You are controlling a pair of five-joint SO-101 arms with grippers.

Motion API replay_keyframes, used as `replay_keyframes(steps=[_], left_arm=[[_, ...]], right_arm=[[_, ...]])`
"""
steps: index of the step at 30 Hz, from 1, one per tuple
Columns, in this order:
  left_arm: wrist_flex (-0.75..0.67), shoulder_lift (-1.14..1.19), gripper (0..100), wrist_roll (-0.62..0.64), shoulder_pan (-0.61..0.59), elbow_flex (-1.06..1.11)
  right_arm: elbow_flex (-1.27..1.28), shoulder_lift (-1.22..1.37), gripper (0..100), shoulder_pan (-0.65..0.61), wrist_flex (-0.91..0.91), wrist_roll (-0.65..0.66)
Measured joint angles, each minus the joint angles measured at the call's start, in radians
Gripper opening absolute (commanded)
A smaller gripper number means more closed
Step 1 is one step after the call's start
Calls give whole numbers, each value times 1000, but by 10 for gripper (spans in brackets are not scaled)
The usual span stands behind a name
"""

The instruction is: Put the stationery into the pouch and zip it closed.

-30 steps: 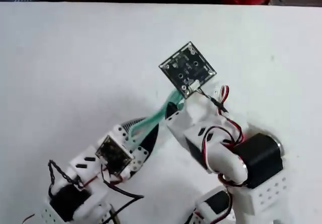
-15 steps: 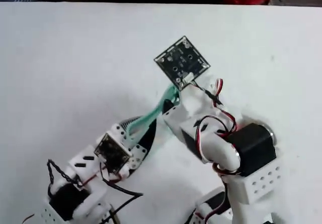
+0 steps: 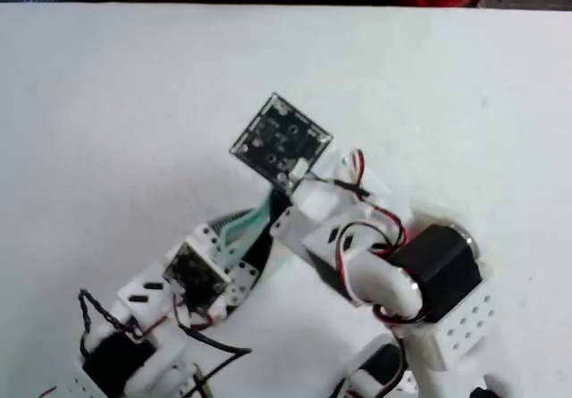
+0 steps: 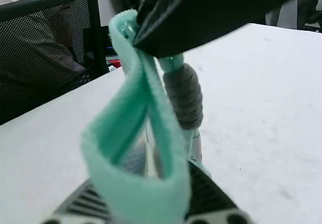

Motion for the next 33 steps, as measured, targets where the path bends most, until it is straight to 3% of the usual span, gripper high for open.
replay_keyframes(steps=[11, 17, 24, 30, 33], left_arm=[[3, 0, 23, 0, 0, 2], [3, 0, 23, 0, -2, 2], [5, 0, 23, 0, -2, 3], [5, 0, 23, 0, -2, 3], [0, 0, 23, -12, 3, -5]], right_arm=[[-2, -2, 19, -172, 2, 6], [-2, -3, 19, -195, 2, 6], [52, -32, 19, -362, 2, 68], [48, -137, 24, -371, 11, 92], [6, -201, 151, -356, 14, 101]])
